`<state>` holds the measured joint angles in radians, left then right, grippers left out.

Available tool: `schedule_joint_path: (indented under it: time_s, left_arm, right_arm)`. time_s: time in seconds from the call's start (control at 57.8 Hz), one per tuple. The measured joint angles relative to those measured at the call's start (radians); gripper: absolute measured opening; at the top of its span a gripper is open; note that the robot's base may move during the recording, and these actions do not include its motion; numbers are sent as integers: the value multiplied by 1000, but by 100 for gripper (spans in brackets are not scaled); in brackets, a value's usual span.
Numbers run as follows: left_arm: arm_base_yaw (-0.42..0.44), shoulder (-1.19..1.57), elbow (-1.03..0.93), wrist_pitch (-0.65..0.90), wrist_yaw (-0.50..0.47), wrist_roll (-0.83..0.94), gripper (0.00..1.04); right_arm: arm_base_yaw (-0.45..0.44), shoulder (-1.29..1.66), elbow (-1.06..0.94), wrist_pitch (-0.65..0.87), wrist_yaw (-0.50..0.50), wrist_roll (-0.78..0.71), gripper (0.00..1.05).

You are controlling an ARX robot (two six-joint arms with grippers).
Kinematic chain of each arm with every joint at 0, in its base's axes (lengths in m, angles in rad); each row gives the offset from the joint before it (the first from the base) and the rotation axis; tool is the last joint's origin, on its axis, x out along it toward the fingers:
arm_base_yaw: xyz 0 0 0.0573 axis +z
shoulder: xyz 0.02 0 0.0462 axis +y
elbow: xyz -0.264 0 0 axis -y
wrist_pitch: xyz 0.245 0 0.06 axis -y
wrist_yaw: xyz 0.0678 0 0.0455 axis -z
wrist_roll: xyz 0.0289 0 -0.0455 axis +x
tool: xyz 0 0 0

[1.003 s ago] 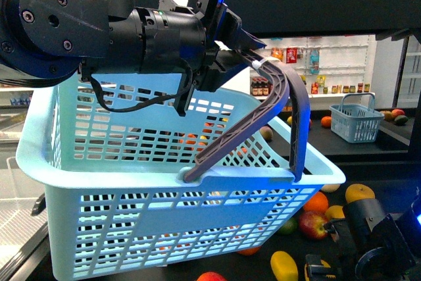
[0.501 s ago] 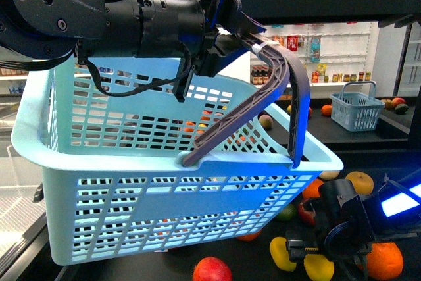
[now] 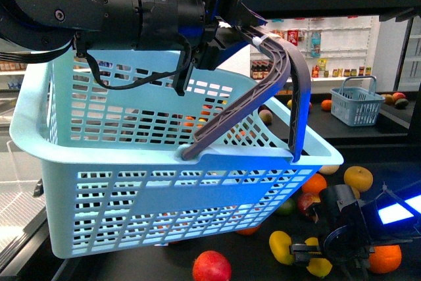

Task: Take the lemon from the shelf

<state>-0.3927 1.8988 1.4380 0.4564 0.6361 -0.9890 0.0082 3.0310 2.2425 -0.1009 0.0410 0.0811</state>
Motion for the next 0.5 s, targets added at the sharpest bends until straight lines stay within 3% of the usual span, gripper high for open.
schedule_joint_path:
  time_s: [0.121, 0.501]
  left_arm:
    - [0, 0, 0, 0, 0, 0, 11]
    - [0, 0, 0, 0, 0, 0, 11]
  right_arm:
    - [-3, 0, -3, 13, 2, -6, 63]
    - [-44, -163, -254, 128, 14, -34, 63]
